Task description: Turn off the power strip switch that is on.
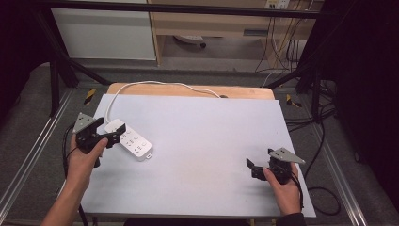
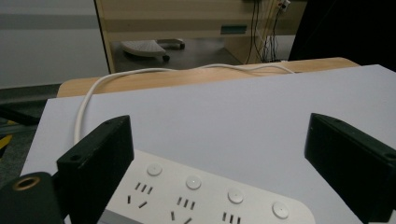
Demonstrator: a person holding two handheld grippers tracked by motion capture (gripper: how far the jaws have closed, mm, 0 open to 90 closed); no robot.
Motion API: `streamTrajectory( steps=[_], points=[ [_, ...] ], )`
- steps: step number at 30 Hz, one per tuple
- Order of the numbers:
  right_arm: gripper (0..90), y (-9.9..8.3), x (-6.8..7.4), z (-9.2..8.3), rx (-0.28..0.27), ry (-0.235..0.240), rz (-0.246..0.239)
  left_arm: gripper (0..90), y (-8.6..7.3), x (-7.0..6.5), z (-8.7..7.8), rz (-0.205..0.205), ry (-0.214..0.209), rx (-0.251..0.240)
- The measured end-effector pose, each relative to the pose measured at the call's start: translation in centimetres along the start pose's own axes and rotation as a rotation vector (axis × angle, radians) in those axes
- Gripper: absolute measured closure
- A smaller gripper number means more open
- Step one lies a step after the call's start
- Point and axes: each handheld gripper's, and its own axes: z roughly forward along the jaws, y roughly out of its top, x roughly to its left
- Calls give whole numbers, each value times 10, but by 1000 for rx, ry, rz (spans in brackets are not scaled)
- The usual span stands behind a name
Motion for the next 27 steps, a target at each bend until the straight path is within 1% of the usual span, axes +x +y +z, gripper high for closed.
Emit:
streamTrajectory(
  steps=[7, 15, 21, 25, 27],
  points=[
    [38, 0, 0, 0, 3, 1, 6, 78, 2, 3, 12, 14, 11, 11],
    [34, 0, -1, 0, 4, -1, 8, 79, 0, 7, 20, 11, 28, 25],
    [34, 0, -1, 0, 3, -6, 12, 79, -2, 11, 24, 8, 33, 40],
    [34, 0, -2, 0, 4, -6, 14, 106, -3, 14, 27, 6, 41, 50],
    [34, 0, -2, 0, 4, -5, 15, 142, -4, 16, 28, 8, 43, 59]
  ],
)
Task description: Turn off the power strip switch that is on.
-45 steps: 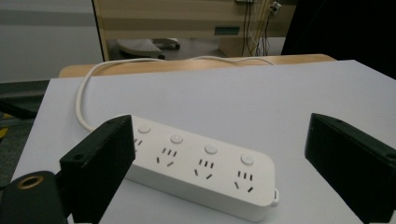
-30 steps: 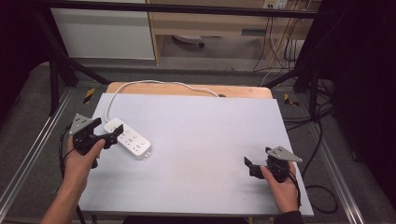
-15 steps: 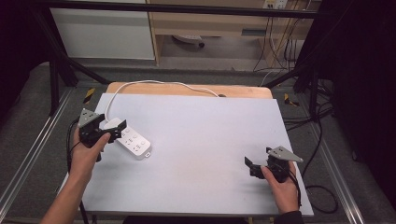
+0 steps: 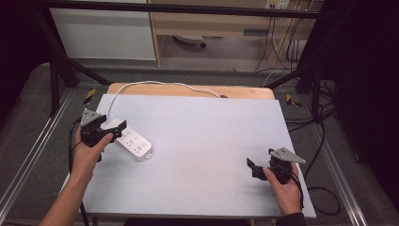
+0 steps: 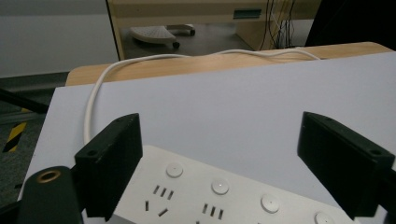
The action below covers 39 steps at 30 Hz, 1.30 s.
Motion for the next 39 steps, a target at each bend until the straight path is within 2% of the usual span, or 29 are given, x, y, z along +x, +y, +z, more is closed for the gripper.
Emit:
streamTrajectory(
  steps=[12, 13, 14, 15, 18, 21, 25, 26, 28, 33, 34, 35, 36, 39],
  points=[
    [34, 0, 0, 0, -1, 1, 2, 247, -3, 4, 7, -1, 10, 20],
    [34, 0, 0, 0, -1, 1, 3, 272, -3, 4, 7, 2, 14, 20],
    [34, 0, 0, 0, 0, 1, 2, 335, -3, 4, 7, 3, 15, 20],
    [34, 0, 0, 0, 0, 1, 2, 335, -3, 4, 7, 6, 12, 22],
    [34, 0, 0, 0, 1, 0, 1, 443, -5, 5, 10, 17, 12, 32],
    [34, 0, 0, 0, 1, 0, 2, 505, -7, 6, 12, 12, -1, 46],
    [34, 0, 0, 0, 2, 1, 3, 633, -8, 8, 16, -3, -15, 56],
    [34, 0, 0, 0, 2, 1, 3, 633, -8, 8, 16, -6, -16, 59],
    [34, 0, 0, 0, 3, 3, 4, 696, -9, 7, 18, -6, -23, 61],
    [34, 0, -1, 0, 5, 5, 3, 784, -11, 5, 23, 0, -35, 92],
    [33, 0, -1, 0, 5, 5, 3, 821, -12, 4, 25, -4, -39, 96],
    [33, 0, -1, 0, 5, 5, 3, 821, -12, 4, 26, -4, -43, 104],
    [33, 0, -1, 0, 8, 6, 4, 869, -13, 5, 26, -5, -40, 104],
    [33, 0, -1, 0, 9, 5, 4, 887, -15, 7, 28, -30, -46, 95]
  ],
)
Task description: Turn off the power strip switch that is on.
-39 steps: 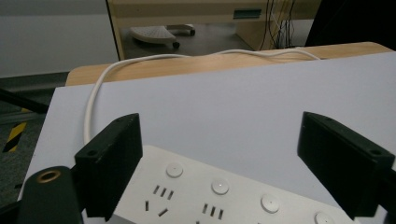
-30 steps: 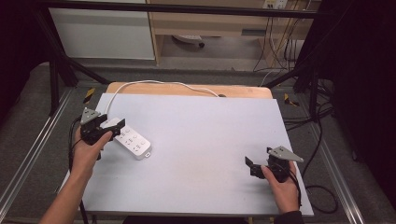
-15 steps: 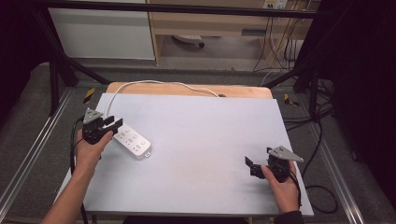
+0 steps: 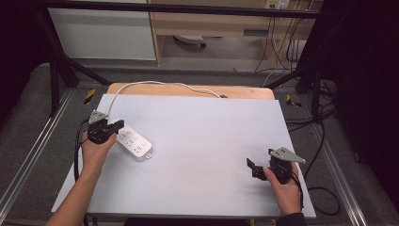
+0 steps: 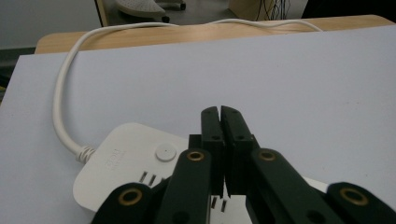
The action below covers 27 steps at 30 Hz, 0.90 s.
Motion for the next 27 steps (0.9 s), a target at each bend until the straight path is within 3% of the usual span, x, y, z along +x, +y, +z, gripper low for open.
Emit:
streamTrajectory(
  steps=[8, 22, 27],
  points=[
    [34, 0, -1, 0, -3, 2, 2, 900, -5, 2, 6, -22, -14, 16],
    [34, 0, -2, 0, 2, 3, 6, 900, -14, -1, 13, -3, -28, 51],
    [34, 1, -2, 0, 4, 3, 4, 900, -15, -2, 15, 22, -19, 65]
  ],
)
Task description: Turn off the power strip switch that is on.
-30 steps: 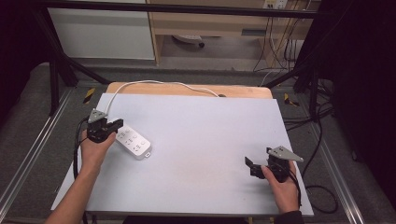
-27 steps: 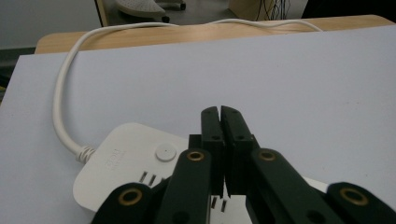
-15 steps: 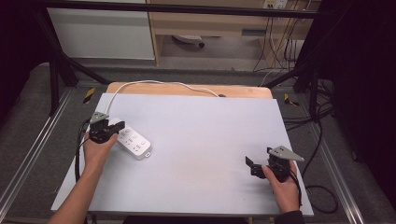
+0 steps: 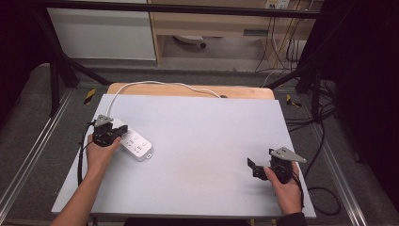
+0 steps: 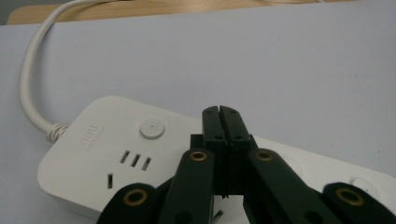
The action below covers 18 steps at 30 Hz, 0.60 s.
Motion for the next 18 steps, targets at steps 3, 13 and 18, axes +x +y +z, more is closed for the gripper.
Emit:
streamTrajectory(
  steps=[3, 13, 18],
  points=[
    [34, 0, 0, 1, 0, -1, 0, 900, 0, -1, 1, 4, -4, 0],
    [34, 0, 0, 0, 0, -1, 0, 900, 0, -2, 2, 13, 4, 1],
    [34, 0, 0, 0, -1, 1, -1, 900, -1, -2, 4, 18, 8, 6]
  ],
)
